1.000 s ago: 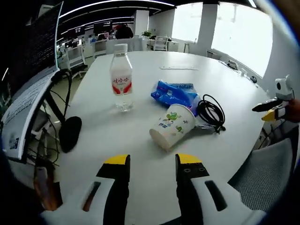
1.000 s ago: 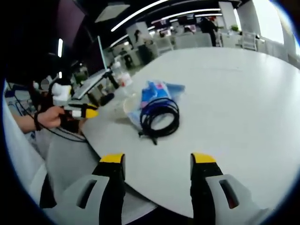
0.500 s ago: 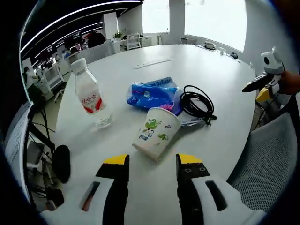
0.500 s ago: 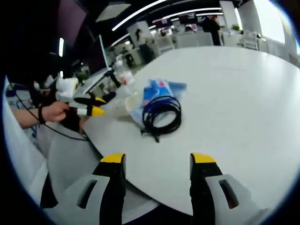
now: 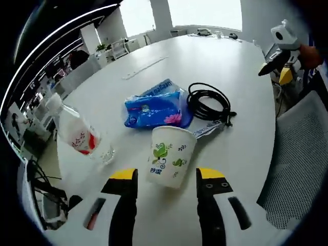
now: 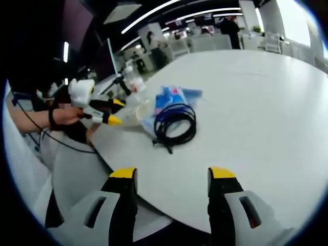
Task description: Arrange the tabletop items into an orderly group along one side of the table until the central work area is clear of visible clutter.
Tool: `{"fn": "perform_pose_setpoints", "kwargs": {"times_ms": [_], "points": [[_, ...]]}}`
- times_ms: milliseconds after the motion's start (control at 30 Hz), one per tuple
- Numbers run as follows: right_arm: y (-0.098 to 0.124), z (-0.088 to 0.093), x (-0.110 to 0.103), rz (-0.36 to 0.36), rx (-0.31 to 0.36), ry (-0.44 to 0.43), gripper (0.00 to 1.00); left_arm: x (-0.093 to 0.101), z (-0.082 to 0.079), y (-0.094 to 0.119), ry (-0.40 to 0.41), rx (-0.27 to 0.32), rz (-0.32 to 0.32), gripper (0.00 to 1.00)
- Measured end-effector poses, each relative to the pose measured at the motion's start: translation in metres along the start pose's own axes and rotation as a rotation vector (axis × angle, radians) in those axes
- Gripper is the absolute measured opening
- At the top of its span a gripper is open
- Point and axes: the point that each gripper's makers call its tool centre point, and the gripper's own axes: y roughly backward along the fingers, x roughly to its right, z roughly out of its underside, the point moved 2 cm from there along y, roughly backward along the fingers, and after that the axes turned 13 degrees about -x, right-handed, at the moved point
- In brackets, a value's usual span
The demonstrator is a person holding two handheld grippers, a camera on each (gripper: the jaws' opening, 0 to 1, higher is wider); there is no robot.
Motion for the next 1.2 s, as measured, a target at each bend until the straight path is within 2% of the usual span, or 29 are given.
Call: {"fn": "perform_pose_setpoints", "kwargs": {"times_ms": [100,167,200,300,467,567,700,833,1000,1200], "points": [[0.0,0.001,0.002,0.001,0.001,-0.002,0.54,0.0,-0.003,-0.006,-0.055,-0.023,-0.009,0.48],[0.001,0.0,0.002,0.001,0.003,-0.006,0.54,-0.004,-0.003,-0.011,-0.134,-0.067,-0.045,0.49],[0.001,0.001,0.002,0.002,0.003,-0.008,0.54,-0.002,-0.004,-0.015,-0.167,-0.078,-0.042,0.49],[0.002,0.002,0.003,0.004,0.002,-0.011,0.54,-0.002,-0.011,-0.021,-0.144,-0.063,-0.016,0.49],[0.003,0.003,0.004,0.006,0.002,-0.017,0.54,-0.002,-0.014,-0.03,-0.146,-0.076,0.009,0.49],[0.004,0.002,0.004,0.007,0.005,-0.017,0.54,-0.001,-0.016,-0.033,-0.115,-0.069,0.03,0.48],[0.004,0.003,0.005,0.009,0.005,-0.019,0.54,-0.003,-0.015,-0.036,-0.078,-0.067,0.043,0.41],[0.004,0.004,0.005,0.008,0.002,-0.02,0.53,-0.001,-0.014,-0.033,-0.044,-0.043,0.058,0.39],[0.003,0.004,0.003,0.005,-0.002,-0.013,0.53,-0.001,-0.006,-0.03,-0.03,-0.045,0.048,0.38],[-0.001,0.003,-0.001,-0.006,-0.005,-0.005,0.53,0.002,0.007,-0.017,0.038,-0.032,0.048,0.38]]}}
